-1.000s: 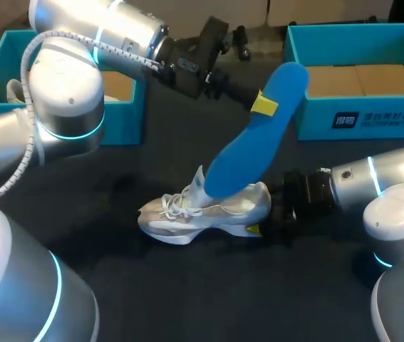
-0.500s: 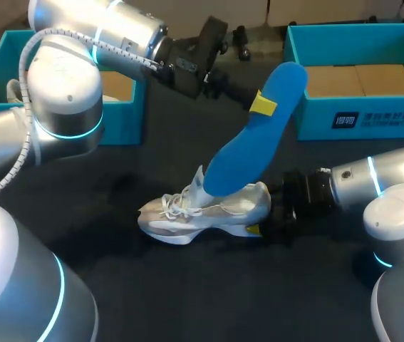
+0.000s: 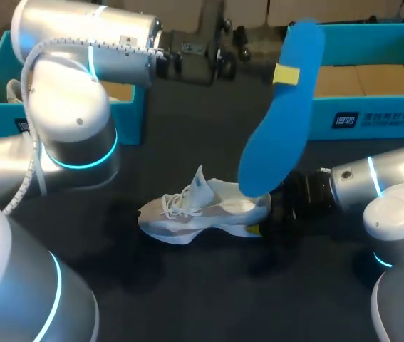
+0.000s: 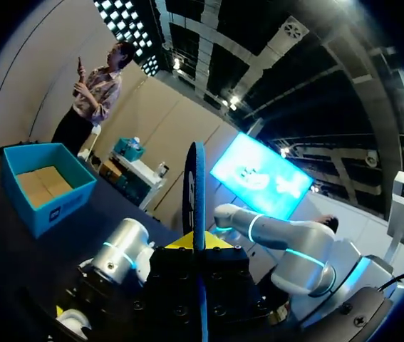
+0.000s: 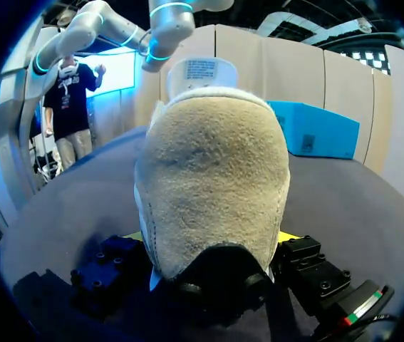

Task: Take the shoe out of the shoebox, open the shoe tongue, remove and reinsert the insole, then place the shoe into the shoebox

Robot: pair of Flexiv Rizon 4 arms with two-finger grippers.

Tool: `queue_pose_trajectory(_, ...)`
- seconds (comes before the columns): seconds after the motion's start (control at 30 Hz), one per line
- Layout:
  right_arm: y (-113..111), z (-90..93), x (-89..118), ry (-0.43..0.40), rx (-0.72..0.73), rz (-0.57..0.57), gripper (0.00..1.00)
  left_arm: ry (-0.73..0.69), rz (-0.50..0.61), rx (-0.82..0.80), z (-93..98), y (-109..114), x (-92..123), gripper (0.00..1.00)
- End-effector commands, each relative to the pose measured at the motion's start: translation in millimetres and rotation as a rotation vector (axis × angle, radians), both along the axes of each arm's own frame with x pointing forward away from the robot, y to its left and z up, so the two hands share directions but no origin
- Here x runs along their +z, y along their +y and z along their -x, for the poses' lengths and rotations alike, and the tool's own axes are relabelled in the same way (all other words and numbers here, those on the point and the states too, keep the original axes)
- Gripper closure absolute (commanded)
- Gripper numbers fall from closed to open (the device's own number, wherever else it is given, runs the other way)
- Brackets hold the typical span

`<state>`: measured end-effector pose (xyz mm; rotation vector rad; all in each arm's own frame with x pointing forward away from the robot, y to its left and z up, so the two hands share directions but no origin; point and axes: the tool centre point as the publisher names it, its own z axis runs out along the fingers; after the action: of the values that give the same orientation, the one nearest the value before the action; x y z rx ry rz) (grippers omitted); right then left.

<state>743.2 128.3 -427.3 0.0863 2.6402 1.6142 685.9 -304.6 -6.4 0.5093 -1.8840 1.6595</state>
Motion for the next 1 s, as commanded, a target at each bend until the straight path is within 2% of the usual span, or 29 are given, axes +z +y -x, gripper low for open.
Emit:
queue_pose_trajectory(0.03, 3.5, 0.8, -5.6, -0.001, -0.002, 0.002, 1.0, 0.036, 0.055, 0.048, 6.4, -0.5, 14.6, 1.0)
queue_pose_trajectory(0.23, 3.5, 0.8, -5.6, -0.001, -0.002, 0.002, 1.0, 0.119, 0.134, 0.047, 8.6, -0.2, 45.2, 1.0)
queue_pose_trajectory(0.53, 3.5, 0.8, -5.6, -0.001, -0.002, 0.002, 1.0, 0.167, 0.193, 0.063, 28.3, 14.8, 82.7, 1.0)
queue_pose_trajectory(0.8, 3.5, 0.8, -5.6, -0.001, -0.002, 0.002, 1.0, 0.213, 0.214, 0.058, 40.8, 38.3, 99.7, 1.0)
queue_pose_trajectory(1.0, 3.5, 0.8, -5.6, -0.001, -0.002, 0.002, 1.0, 0.236, 0.215, 0.022, 59.4, 57.2, 101.1, 1.0)
